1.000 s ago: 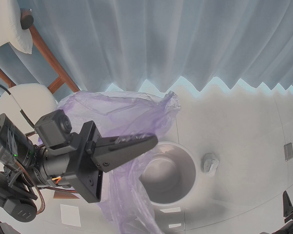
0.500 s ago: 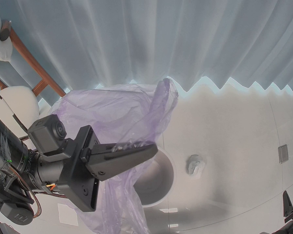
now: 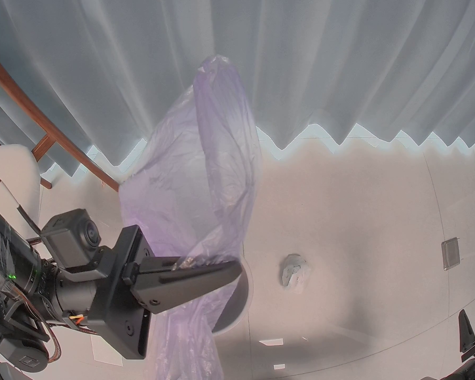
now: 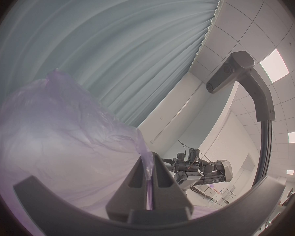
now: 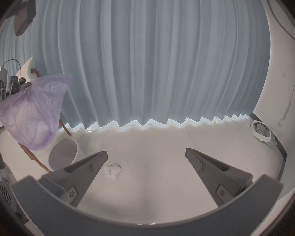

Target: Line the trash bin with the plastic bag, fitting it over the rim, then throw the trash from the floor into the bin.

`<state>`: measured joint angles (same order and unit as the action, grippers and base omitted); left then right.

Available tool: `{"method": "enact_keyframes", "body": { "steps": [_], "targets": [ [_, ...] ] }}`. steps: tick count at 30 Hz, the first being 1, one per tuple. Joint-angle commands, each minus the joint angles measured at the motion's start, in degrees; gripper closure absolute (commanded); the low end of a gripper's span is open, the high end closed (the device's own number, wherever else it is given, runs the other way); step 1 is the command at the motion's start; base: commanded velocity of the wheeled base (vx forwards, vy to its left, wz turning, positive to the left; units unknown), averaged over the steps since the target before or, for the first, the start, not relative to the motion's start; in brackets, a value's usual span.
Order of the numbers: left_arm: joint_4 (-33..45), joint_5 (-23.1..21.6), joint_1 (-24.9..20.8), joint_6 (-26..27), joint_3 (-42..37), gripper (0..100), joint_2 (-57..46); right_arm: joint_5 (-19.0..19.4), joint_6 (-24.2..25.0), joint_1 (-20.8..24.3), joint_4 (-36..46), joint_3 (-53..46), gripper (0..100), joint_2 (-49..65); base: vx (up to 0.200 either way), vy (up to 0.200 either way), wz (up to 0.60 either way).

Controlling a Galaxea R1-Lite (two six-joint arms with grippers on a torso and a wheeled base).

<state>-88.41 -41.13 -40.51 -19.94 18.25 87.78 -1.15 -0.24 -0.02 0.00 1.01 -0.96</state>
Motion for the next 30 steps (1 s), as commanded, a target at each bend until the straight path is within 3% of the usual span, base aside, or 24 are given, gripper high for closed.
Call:
{"method": "enact_keyframes", "body": {
  "steps": [1, 8, 17, 30],
  "targets": [
    [-0.01, 0.35, 1.4, -0.01, -1.55, 100, -0.6, 0.0, -0.02, -0.06, 0.0, -1.01, 0, 0.88, 0.0, 0.0, 0.0],
    [0.25, 0.26, 3.42, -0.01, -1.73, 100, -0.42, 0.0, -0.02, 0.02, 0.0, -1.01, 0, 0.88, 0.0, 0.0, 0.0],
    [-0.1, 1.49, 12.3, 1.05, -1.2, 100, 6.35, 0.0, -0.02, 0.02, -0.09, -1.01, 0, 0.88, 0.0, 0.0, 0.0],
    [0.16, 1.67, 12.74, 2.98, 2.58, 100, 2.39, 0.0, -0.02, -0.06, 0.0, -1.01, 0, 0.88, 0.0, 0.0, 0.0]
  ]
}}
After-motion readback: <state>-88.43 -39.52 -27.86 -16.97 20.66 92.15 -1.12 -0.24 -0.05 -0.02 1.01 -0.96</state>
